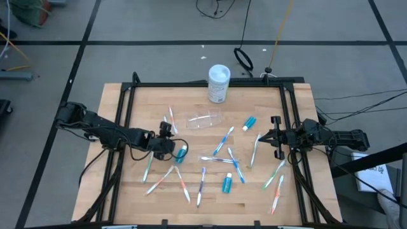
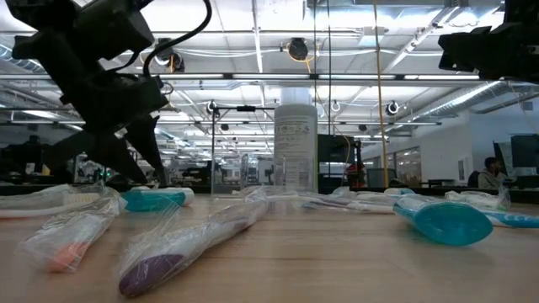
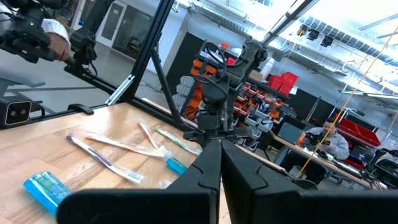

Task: Pick & Place toothbrushing station
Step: Put the green toothbrush into the transparent organizer

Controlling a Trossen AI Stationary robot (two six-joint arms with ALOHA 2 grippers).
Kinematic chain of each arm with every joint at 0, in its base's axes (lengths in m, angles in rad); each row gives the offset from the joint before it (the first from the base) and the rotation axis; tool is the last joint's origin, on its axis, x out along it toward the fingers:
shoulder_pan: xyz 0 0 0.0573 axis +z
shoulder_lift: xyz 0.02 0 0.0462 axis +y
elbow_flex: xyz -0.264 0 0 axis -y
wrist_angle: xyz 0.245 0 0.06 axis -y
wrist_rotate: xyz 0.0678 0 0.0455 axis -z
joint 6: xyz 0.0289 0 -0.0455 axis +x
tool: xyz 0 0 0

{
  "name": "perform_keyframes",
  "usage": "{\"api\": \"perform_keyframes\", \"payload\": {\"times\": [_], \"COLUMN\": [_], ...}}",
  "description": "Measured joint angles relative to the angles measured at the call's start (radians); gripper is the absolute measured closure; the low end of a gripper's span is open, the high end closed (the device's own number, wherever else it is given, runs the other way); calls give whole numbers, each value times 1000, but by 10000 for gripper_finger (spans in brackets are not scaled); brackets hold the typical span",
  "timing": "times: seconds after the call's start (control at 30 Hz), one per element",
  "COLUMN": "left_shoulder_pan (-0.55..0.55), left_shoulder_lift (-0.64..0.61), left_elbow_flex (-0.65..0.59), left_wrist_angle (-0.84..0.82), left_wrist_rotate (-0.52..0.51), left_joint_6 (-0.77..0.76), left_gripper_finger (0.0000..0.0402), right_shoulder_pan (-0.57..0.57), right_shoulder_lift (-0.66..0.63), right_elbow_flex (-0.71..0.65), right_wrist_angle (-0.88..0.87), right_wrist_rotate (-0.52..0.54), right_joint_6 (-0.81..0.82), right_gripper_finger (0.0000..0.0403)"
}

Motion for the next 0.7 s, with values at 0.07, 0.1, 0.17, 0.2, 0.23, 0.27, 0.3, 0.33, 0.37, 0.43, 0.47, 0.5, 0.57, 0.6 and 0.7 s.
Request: {"api": "perform_keyframes", "payload": {"times": [0.07, 0.1, 0.17, 0.2, 0.23, 0.27, 0.3, 0.33, 0.37, 0.43, 0.47, 0.5, 0.57, 0.6, 0.7], "left_shoulder_pan": [0, 0, 0, 0, 0, 0, 0, 0, 0, 0, 0, 0, -1, -1, -2], "left_shoulder_lift": [0, 0, 0, 0, 0, 0, 0, 4, 11, 26, 35, 47, 73, 87, 123], "left_elbow_flex": [0, 0, 0, 0, 0, 0, 0, 0, 0, 0, 0, 0, 4, 5, 8], "left_wrist_angle": [-4, -12, -52, -79, -105, -126, -142, -154, -155, -143, -133, -121, -114, -113, -116], "left_wrist_rotate": [3, 3, 15, 30, 47, 64, 79, 90, 99, 100, 100, 100, 97, 99, 90], "left_joint_6": [-26, -14, 67, 117, 168, 220, 266, 310, 348, 403, 422, 439, 467, 475, 494], "left_gripper_finger": [224, 224, 224, 224, 224, 224, 224, 225, 224, 225, 225, 225, 225, 225, 225], "right_shoulder_pan": [0, 0, 0, 0, 0, 0, 0, 0, 0, 0, 0, 0, 0, 0, 0], "right_shoulder_lift": [0, 0, 0, 0, 0, 0, 0, 0, 0, 0, 0, 0, 0, 0, 0], "right_elbow_flex": [0, 0, 0, 0, 0, 0, 0, 0, 0, 0, 0, 0, 0, 0, 0], "right_wrist_angle": [0, 0, 0, 0, 0, 0, 0, 0, 0, 0, 0, 0, 0, 1, 0], "right_wrist_rotate": [0, 0, 0, 0, 0, 0, 0, 0, 0, 0, 0, 0, 0, 0, 0], "right_joint_6": [0, 0, 0, 0, 0, 0, 0, 0, 0, 0, 0, 0, 0, 0, 0], "right_gripper_finger": [399, 399, 399, 399, 399, 399, 399, 399, 399, 399, 399, 399, 399, 399, 399]}}
